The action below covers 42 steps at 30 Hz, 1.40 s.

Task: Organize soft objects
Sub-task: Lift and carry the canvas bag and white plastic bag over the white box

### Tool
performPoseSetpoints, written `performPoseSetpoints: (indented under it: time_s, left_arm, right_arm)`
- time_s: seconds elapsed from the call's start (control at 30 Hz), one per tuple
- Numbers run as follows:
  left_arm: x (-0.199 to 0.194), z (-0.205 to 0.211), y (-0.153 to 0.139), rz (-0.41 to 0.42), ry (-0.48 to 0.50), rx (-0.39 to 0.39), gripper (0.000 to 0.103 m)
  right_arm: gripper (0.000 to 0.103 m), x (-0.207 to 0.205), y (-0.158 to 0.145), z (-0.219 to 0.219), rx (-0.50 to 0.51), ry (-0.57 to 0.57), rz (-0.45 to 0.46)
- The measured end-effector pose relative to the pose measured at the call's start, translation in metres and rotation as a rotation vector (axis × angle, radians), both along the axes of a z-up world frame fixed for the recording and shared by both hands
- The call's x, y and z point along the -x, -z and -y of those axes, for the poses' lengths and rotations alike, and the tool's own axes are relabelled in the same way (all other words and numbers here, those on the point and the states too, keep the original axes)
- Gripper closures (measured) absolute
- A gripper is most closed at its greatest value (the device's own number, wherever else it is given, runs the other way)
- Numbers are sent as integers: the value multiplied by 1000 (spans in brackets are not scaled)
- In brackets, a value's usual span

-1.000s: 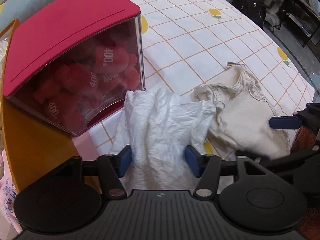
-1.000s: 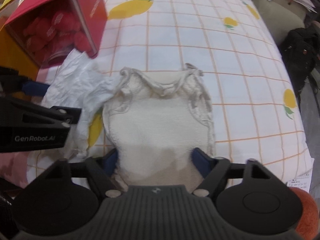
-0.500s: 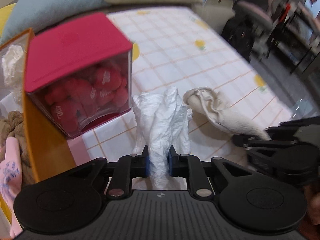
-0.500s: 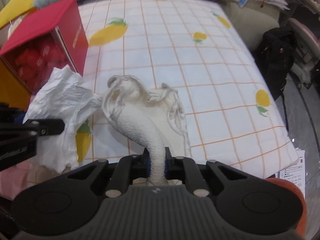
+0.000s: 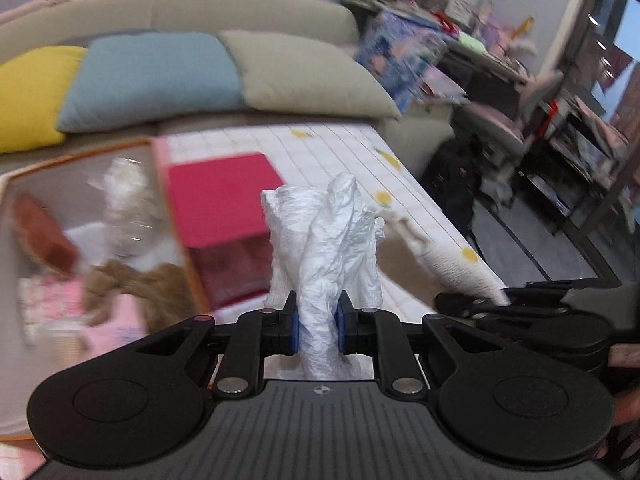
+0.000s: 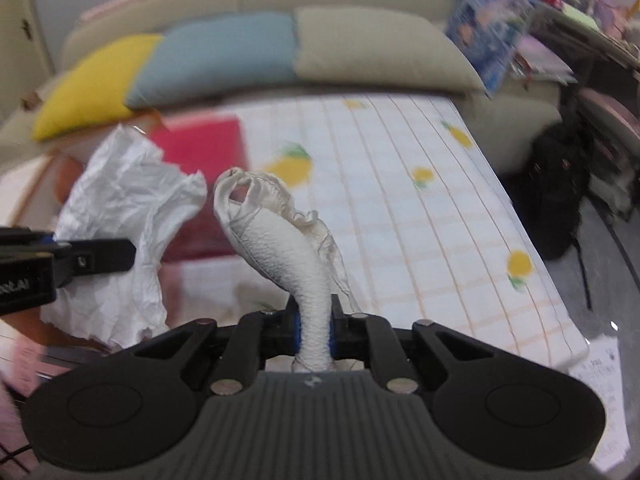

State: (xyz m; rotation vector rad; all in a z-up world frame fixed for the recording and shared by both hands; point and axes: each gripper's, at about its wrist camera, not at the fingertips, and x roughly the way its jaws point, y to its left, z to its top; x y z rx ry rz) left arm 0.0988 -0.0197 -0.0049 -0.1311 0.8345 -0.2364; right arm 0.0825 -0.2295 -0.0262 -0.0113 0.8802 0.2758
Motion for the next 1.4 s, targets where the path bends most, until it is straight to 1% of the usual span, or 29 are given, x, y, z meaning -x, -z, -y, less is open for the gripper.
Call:
performPoseSetpoints:
  time_s: [0.13,0.3,0.43,0.6,0.7,0.8,0.9,1.1,1.27,1.4]
  left_arm:
    - [11,-34,-13,26,-92,-32,85]
    - [20,-74,-19,38,-204,-64,84]
    - [21,-101,-20,30,-266,-102,84]
    - [15,-122,-10,4,-321,-139,84]
    - [8,-134,3,-27,-339,-132,84]
    - [-2,-141,15,-53,-348,-170,85]
    - [-16,-147,27,-86,-341,-164,85]
    - [-37,-152,47,-138,-323,-169,85]
    - [-55,-156,56,-167,-309,-171,85]
    - [-68,-156,64,-195,-289,-191,84]
  right_arm:
    - [93,6,-28,-23,-35,-70,79]
    - [93,3,-46,-63,-107,-191,103]
    - [93,-5,-51,-104,-126,-286,126]
    - [93,-29,-44,-154,-152,-359,89]
    - [93,-38,-35,-182,-109,-384,89]
    - [93,-49,-22,-204,-55,-404,83]
    - [93,-59,-8,-220,6,-424,88]
    - [92,-77,19,-243,125,-468,76]
    - [90,-86,34,-255,193,-507,62]
    - [89,-89,41,-265,233,-539,56]
